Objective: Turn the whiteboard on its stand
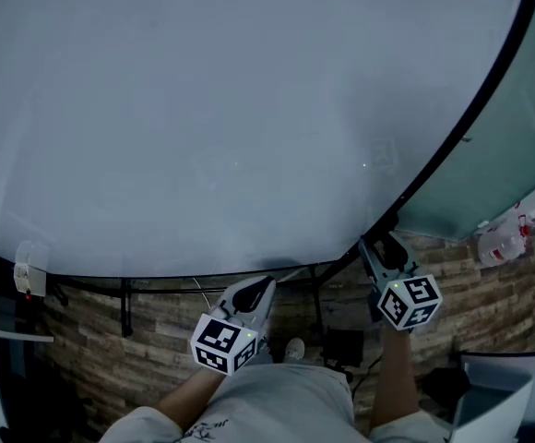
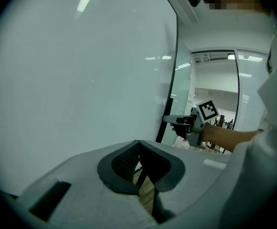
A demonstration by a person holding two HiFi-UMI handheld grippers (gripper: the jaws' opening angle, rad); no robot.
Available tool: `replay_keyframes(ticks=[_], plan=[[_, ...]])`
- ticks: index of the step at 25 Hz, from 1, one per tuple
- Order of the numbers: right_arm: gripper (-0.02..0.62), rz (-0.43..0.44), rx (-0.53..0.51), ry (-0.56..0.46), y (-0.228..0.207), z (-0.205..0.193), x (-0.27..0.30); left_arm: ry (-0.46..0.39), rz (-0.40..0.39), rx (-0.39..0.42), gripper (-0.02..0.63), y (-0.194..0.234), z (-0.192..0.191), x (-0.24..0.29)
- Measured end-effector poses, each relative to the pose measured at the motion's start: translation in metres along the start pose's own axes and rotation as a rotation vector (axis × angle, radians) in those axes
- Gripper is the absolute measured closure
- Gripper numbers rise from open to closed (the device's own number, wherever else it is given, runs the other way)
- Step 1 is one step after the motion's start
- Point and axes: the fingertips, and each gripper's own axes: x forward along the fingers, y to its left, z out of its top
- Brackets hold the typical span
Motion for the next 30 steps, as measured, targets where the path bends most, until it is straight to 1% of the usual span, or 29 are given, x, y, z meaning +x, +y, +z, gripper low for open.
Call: replay_keyframes(ticks=[7,11,15,21,23,30], plan=[[0.426,-0.079,0.000,0.009,-0.001,-0.002,-0.007,-0.009,-0.010,0.008,0.595,-0.003,0.003,-0.004],[0.426,-0.094,-0.011,0.032,0.004,-0.008,-0.016,-0.010,-0.017,0.008,0.595,-0.006,0.001,-0.006],[0.431,-0.090,-0.034,0.052,0.020,-0.011,-0.027,-0.016,-0.025,0.012,0.595,-0.009,0.002,-0.008],[0.501,-0.067,-0.024,0.083,0.058,-0.017,-0.042,-0.026,-0.021,0.019,0.595,-0.010,0.006,-0.013],[0.543,-0.057,-0.029,0.090,0.070,-0.018,-0.045,-0.031,-0.022,0.021,0.595,-0.011,0.007,-0.015],[0.588,-0.003,-0.032,0.077,0.113,-0.015,-0.048,-0.039,-0.025,0.035,0.595,-0.017,0.011,-0.021]])
